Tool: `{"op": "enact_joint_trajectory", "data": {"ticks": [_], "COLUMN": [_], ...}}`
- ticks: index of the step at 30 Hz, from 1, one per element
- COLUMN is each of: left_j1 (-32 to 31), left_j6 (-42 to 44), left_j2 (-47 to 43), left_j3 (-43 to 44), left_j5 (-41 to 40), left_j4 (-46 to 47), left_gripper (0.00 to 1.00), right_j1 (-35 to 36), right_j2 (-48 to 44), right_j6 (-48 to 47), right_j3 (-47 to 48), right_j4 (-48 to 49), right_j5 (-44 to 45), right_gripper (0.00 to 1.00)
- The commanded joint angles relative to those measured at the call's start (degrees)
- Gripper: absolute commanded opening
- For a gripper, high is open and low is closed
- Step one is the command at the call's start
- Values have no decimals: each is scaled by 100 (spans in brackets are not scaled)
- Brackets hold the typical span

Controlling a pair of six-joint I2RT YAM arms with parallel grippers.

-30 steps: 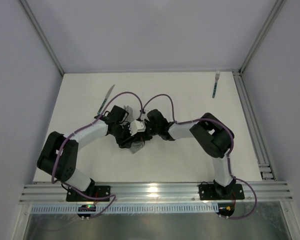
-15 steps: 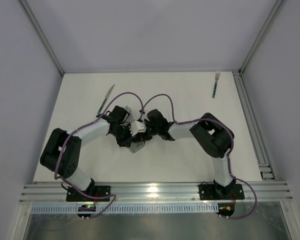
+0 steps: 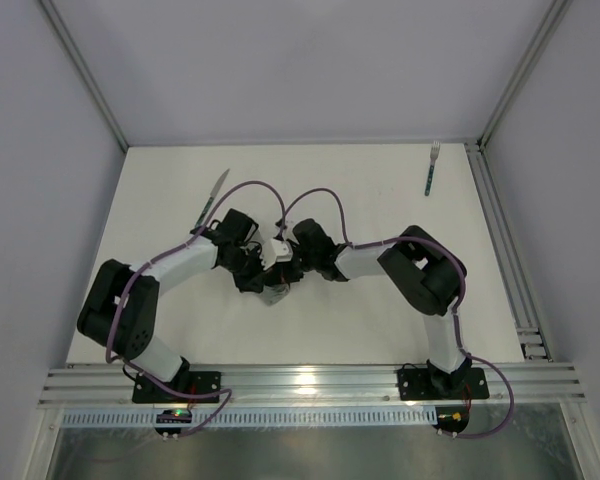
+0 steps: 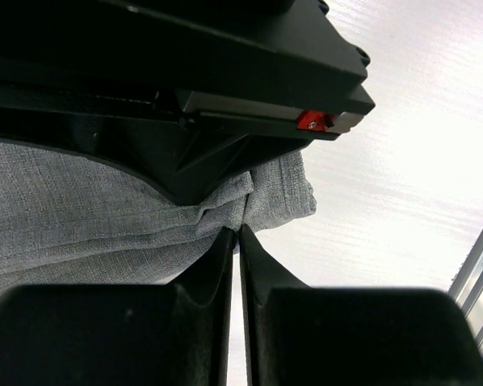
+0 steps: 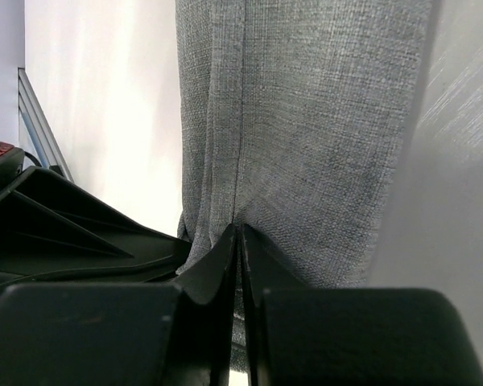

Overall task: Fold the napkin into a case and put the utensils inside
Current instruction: Smooth out the smaller rectangle-folded napkin at the center of the board.

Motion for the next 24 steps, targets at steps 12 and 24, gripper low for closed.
{"op": "enact_joint_trajectory", "data": {"ticks": [12,24], "left_j1": [264,1343], "left_j6": [95,-861], "left_j2": [62,-378], "left_j3": [-19,876], "left_j5": [140,1277], "left_j4": [346,-554], "left_gripper": [17,56], "right_j1": [271,280], "right_j2": [73,73], "right_j6": [-323,-226], "right_j3": [-276,-320], "right_j4": [138,270], "right_j5": [-376,195], "right_gripper": [3,3]}}
